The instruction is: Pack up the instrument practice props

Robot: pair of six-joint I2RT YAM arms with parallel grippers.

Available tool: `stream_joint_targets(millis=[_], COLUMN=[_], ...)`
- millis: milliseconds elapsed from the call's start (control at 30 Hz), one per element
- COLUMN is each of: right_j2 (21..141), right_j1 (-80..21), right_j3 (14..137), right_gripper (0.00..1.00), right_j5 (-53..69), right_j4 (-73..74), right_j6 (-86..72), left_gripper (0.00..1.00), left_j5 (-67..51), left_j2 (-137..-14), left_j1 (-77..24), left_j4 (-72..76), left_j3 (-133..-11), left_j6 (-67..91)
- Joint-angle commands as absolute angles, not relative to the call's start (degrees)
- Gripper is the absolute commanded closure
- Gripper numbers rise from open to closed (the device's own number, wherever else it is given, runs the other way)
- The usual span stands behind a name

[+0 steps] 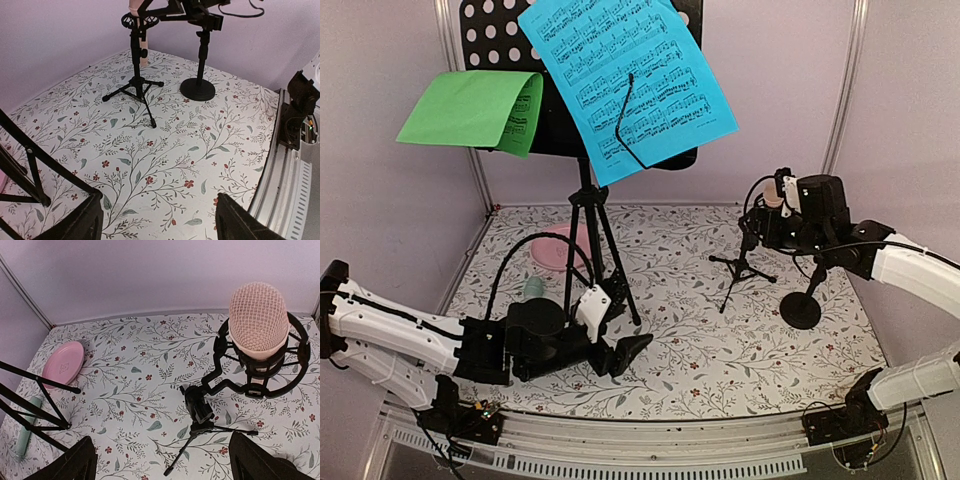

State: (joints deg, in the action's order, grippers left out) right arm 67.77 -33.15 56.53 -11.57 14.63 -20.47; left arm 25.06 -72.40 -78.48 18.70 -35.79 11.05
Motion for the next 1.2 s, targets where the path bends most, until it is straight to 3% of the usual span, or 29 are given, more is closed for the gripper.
stream_joint_targets(millis=[0,300,567,800,1167], right_j2=[71.65,78.38,84.55,86.80,85.82], right_j1=[-33.47,-32.89,-32.35,-32.35,-32.35], right_j3=[56.60,55.10,56.82,55.46,52.62], right_gripper=[0.07,0.07,0.18,0.32,0.70], right_j5=[-13.57,-16.07,-19.77,-23.72,-23.29], right_j4=[9.11,3.38,0.34,-4.51,-8.89], right_j6=[-21.94,-22.89,-24.57,-23.03,-19.65], left_gripper=[0.22,0.22,0.22,0.22,0.22], left_j5=[26.10,26.09,26.01,26.03,25.49], left_j2=[-72.31,-71.75,-72.55,-72.60,-72.94], left_j1=[-79.21,-79.24,-79.27,-79.27,-79.28], left_j4=[19.40,20.18,19.96,20.30,19.82], left_j3=[-36.09,-35.01,-35.29,-35.07,-35.77], left_j6=[12.08,11.96,11.87,11.66,11.21])
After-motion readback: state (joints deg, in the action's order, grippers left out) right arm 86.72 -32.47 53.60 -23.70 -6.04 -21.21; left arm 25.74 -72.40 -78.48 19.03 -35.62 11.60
